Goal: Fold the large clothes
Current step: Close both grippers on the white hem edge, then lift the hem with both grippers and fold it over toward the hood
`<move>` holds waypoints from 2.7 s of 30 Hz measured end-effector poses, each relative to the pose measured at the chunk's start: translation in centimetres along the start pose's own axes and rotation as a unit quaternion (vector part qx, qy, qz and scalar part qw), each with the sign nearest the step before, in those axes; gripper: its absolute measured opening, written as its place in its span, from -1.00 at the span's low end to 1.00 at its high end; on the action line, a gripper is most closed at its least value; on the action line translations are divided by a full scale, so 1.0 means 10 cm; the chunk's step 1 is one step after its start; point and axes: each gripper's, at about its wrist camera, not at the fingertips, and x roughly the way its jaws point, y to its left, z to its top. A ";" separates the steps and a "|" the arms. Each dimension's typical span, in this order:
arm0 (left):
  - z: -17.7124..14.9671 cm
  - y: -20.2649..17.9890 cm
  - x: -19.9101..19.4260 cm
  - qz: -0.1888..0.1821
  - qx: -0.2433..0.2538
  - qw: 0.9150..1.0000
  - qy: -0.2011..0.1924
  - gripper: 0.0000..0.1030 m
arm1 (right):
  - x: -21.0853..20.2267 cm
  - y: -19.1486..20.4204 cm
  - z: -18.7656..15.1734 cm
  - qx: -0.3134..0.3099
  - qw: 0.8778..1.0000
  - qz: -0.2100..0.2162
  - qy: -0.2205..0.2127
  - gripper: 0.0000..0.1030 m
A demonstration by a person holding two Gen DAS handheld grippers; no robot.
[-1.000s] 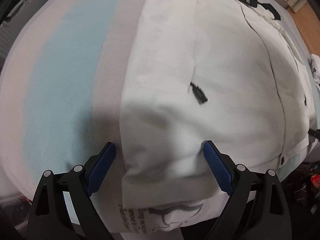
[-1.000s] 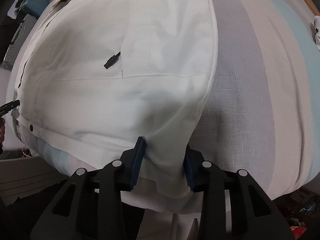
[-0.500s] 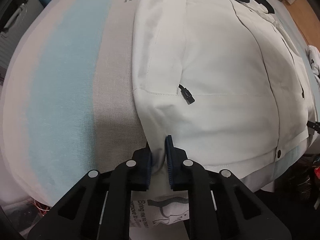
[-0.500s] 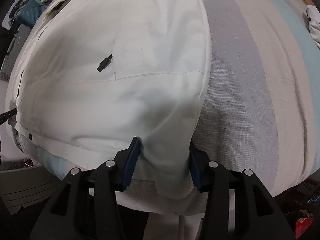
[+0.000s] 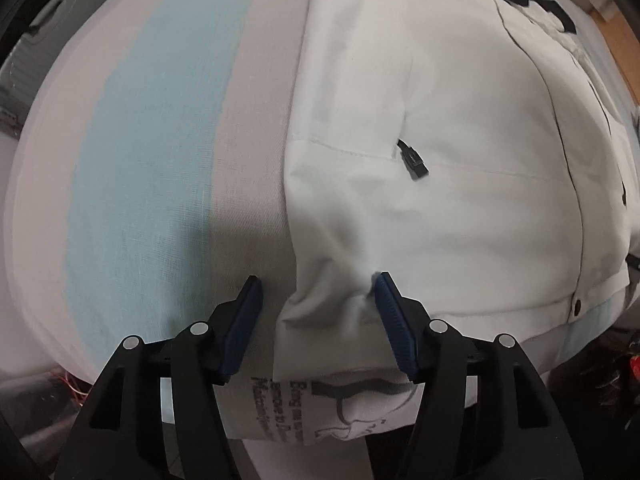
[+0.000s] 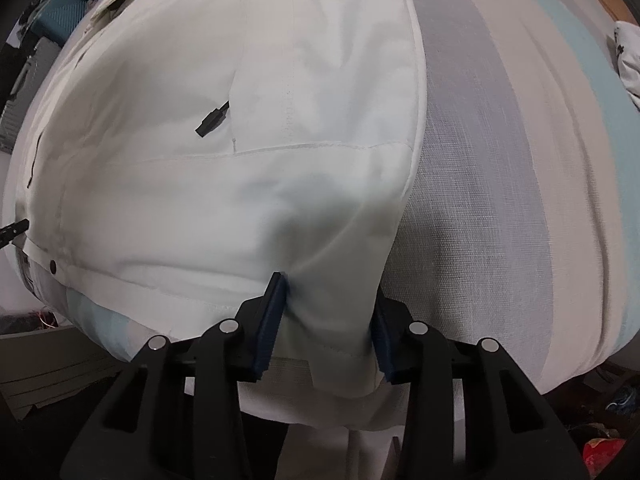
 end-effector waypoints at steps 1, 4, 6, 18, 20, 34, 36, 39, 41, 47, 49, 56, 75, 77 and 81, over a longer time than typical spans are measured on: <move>0.00 -0.04 -0.01 -0.008 0.008 1.000 0.002 -0.22 | 0.00 0.01 0.01 -0.001 1.000 -0.004 0.003 -0.26; -0.02 -0.15 -0.05 -0.007 0.027 1.000 0.002 -0.56 | -0.04 0.13 0.00 -0.002 1.000 -0.010 0.008 -0.28; -0.01 -0.16 -0.07 -0.005 0.028 1.000 0.004 -0.62 | -0.04 0.18 0.04 0.004 1.000 -0.015 0.014 -0.29; 0.10 -0.42 -0.24 0.008 0.039 0.999 0.025 -0.92 | -0.07 0.45 0.24 -0.008 0.998 -0.049 0.032 -0.60; 0.16 -0.45 -0.33 0.008 0.040 0.999 0.029 -0.93 | -0.09 0.51 0.28 -0.001 0.998 -0.042 0.040 -0.75; 0.30 -0.74 -1.03 0.002 0.062 0.997 0.034 -0.94 | -0.73 0.74 0.67 0.018 0.998 0.009 0.067 -0.93; 0.33 -0.78 -1.11 -0.005 0.064 0.997 0.035 -0.94 | -0.86 0.79 0.73 0.013 0.997 0.017 0.068 -0.93; 0.43 -0.83 -1.24 -0.023 0.080 0.996 0.033 -0.94 | -1.05 0.82 0.80 -0.010 0.997 0.030 0.065 -0.93; 0.50 -0.83 -1.32 -0.032 0.084 0.996 0.029 -0.94 | -1.20 0.80 0.85 -0.011 0.997 0.038 0.062 -0.93; 0.61 -0.58 -1.35 -0.053 0.076 0.995 0.046 -0.95 | -1.44 0.61 0.98 -0.012 0.997 0.052 0.065 -0.93; 0.65 -0.60 -1.35 -0.055 0.078 0.994 0.054 -0.95 | -1.36 0.52 1.04 0.000 0.994 0.066 0.084 -0.93; 0.95 -0.70 -1.51 -0.038 0.082 0.993 0.075 -0.95 | -1.48 0.38 1.55 -0.011 0.990 0.102 0.098 -0.93; 2.54 -0.79 -1.68 -0.013 0.065 0.996 0.064 -0.95 | -1.63 -0.02 3.14 -0.018 0.984 0.150 0.098 -0.93; 2.73 -0.74 -1.64 -0.016 0.066 0.996 0.057 -0.95 | -1.65 0.01 3.35 -0.019 0.986 0.137 0.089 -0.93; 3.12 -0.64 -1.64 -0.022 0.066 0.997 0.038 -0.95 | -1.69 0.04 3.74 -0.019 0.991 0.115 0.072 -0.93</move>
